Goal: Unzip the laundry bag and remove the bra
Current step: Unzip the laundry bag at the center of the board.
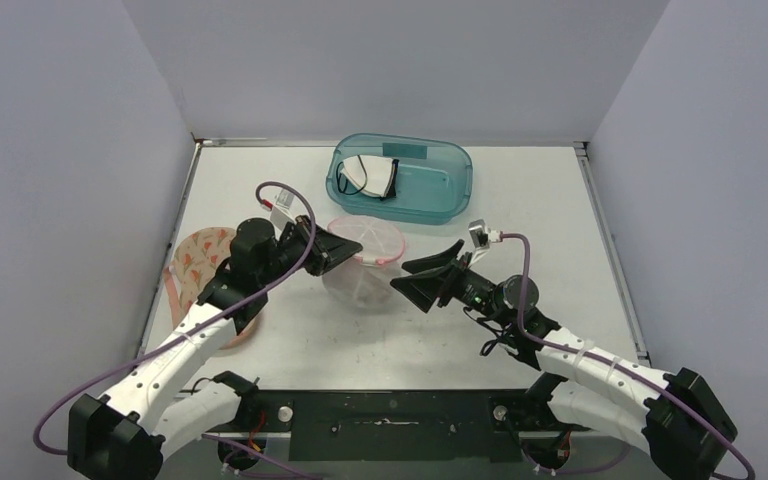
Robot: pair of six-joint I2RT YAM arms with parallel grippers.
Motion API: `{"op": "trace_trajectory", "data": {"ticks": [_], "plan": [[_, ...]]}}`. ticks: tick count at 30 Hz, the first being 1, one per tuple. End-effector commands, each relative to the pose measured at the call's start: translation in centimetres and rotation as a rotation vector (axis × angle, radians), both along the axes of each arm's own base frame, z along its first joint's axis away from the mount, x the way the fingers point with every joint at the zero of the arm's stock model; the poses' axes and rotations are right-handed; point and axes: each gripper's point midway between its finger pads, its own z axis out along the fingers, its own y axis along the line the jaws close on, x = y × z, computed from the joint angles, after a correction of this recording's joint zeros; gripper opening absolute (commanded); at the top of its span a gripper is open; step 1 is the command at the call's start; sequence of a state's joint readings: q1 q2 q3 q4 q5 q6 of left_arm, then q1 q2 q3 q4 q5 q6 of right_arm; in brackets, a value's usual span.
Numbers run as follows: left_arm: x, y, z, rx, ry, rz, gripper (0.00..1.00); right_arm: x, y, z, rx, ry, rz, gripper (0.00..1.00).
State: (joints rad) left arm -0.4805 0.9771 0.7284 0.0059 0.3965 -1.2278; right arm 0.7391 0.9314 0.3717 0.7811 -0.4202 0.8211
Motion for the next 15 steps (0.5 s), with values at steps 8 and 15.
{"op": "trace_trajectory", "data": {"ticks": [8,15], "plan": [[-0.70,0.43,4.56,-0.139,-0.114,-0.011,0.00,-0.87,0.74,1.25,0.137,0.009,0.068,0.77],[-1.03,0.68,4.65,-0.141,-0.117,-0.005,0.00,-1.26,1.13,1.39,0.152,0.018,0.077,0.73]]}}
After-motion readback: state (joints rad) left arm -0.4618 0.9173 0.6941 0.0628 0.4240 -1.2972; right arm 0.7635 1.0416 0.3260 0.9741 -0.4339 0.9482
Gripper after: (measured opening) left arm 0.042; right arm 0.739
